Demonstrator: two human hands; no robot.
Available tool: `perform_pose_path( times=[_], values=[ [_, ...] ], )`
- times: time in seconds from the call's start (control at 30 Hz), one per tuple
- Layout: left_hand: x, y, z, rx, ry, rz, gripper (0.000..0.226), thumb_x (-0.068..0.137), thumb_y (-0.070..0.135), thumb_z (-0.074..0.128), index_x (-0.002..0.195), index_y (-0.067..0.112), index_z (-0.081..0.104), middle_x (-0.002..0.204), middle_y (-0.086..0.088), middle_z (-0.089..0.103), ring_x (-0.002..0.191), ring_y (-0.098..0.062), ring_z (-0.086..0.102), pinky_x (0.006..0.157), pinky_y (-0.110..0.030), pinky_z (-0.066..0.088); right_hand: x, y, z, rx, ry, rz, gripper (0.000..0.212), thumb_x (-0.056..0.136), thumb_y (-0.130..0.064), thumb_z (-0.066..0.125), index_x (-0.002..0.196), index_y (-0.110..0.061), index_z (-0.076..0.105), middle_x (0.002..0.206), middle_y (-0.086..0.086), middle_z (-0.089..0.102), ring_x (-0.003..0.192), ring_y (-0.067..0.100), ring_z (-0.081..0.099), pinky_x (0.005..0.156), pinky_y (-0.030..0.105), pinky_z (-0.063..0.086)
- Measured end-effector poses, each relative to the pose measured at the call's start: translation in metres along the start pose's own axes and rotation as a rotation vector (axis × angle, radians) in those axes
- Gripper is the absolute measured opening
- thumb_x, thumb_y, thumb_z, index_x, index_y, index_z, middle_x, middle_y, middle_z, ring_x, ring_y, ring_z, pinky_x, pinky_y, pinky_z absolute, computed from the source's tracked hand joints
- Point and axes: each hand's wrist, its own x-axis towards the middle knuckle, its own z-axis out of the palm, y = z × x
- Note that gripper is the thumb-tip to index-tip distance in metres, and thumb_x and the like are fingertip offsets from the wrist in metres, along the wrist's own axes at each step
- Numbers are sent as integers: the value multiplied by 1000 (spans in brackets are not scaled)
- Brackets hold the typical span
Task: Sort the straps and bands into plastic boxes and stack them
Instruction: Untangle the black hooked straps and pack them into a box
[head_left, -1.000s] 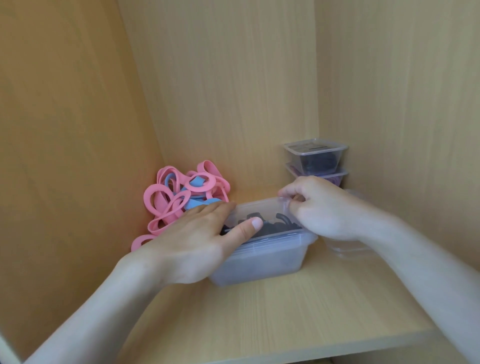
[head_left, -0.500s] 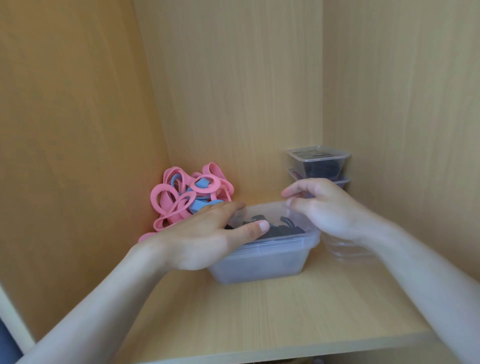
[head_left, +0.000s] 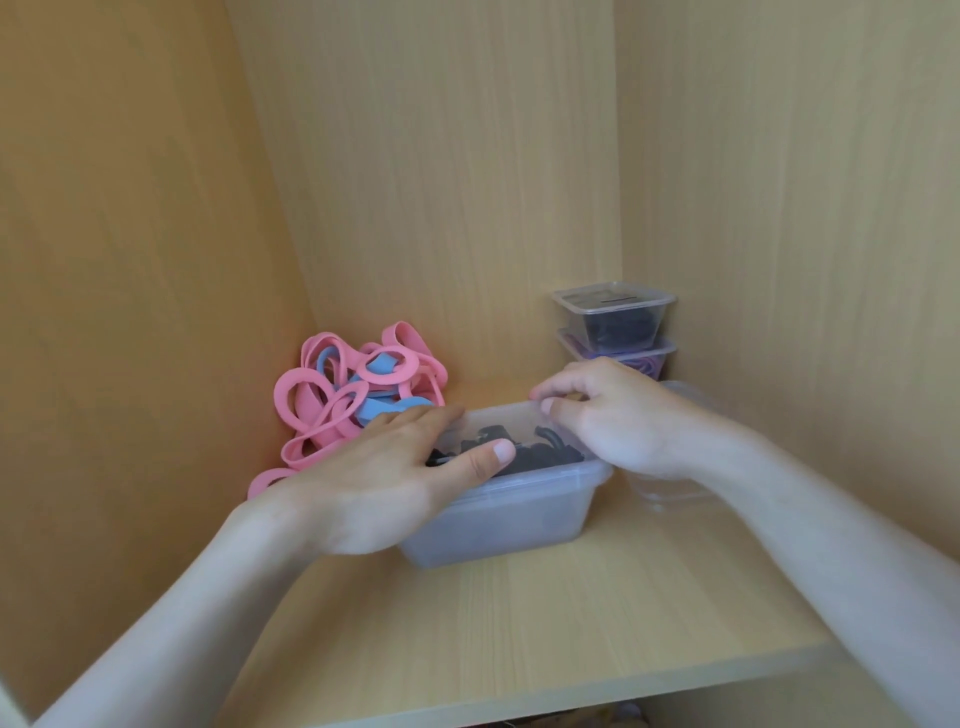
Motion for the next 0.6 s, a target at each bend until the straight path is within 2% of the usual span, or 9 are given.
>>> perform_pose_path(
  times=[0.07, 0.17, 0.23, 0.3, 0.37, 0.43, 0.5, 0.57, 0.6],
  values=[
    [1, 1, 0, 7, 0, 7, 121, 52, 107, 14, 156, 44, 21, 162, 23, 21, 149, -3, 16, 120, -35, 20, 1, -1, -1, -36, -9, -1, 27, 98, -27, 50, 102, -9, 71, 106, 11, 72, 105, 26, 63, 97, 43, 49],
    [2, 2, 1, 25, 5, 22, 123, 50, 108, 12, 154, 44, 23, 159, 22, 28, 146, -4, 23, 115, -33, 25, 2, 0, 2, -57, -61, -5, 29, 101, -27, 45, 107, -14, 71, 112, 5, 71, 109, 22, 62, 99, 40, 47],
    [3, 2, 1, 40, 12, 37, 119, 53, 107, 14, 152, 44, 26, 154, 21, 33, 142, -5, 28, 108, -31, 28, 3, 1, 5, 44, -126, 25, 31, 104, -25, 42, 121, -19, 68, 126, -3, 65, 119, 16, 57, 105, 36, 42],
    [6, 3, 2, 44, 22, 54, 112, 58, 102, 18, 152, 42, 28, 152, 20, 36, 140, -6, 30, 104, -30, 28, 3, 0, 6, 169, -186, 72, 34, 104, -28, 42, 130, -22, 63, 136, -3, 61, 125, 16, 54, 112, 38, 39],
    [11, 2, 2, 11, 29, 78, 111, 60, 98, 23, 153, 38, 32, 152, 19, 38, 140, -5, 31, 104, -27, 27, 4, -2, 5, 193, -191, 78, 39, 95, -43, 48, 119, -18, 67, 126, 5, 68, 119, 25, 61, 109, 47, 43],
    [17, -1, 1, -115, 34, 95, 108, 62, 97, 31, 150, 35, 40, 147, 21, 43, 134, 0, 38, 106, -23, 28, 6, -4, 2, 169, -194, 72, 45, 93, -49, 52, 117, -14, 66, 120, 10, 69, 116, 30, 62, 106, 51, 44],
    [27, -6, -1, -306, 27, 100, 89, 66, 93, 37, 134, 39, 59, 131, 28, 58, 124, 2, 51, 112, -30, 36, 10, -6, 0, 81, -209, 58, 42, 100, -45, 54, 129, -16, 63, 122, 3, 69, 116, 22, 61, 106, 41, 45],
    [43, -9, -4, -458, 33, 80, 73, 69, 89, 41, 108, 37, 72, 107, 22, 71, 109, -3, 63, 111, -39, 42, 18, -9, -6, -31, -217, 18, 51, 98, -48, 56, 141, -22, 54, 129, -9, 62, 119, 9, 55, 103, 26, 40],
    [51, -12, -5, -516, 43, 61, 73, 68, 88, 42, 103, 33, 74, 102, 18, 74, 105, -5, 66, 110, -41, 43, 23, -14, -10, -70, -222, -2, 57, 95, -54, 57, 144, -24, 52, 135, -11, 57, 124, 6, 51, 104, 25, 37]
  ],
)
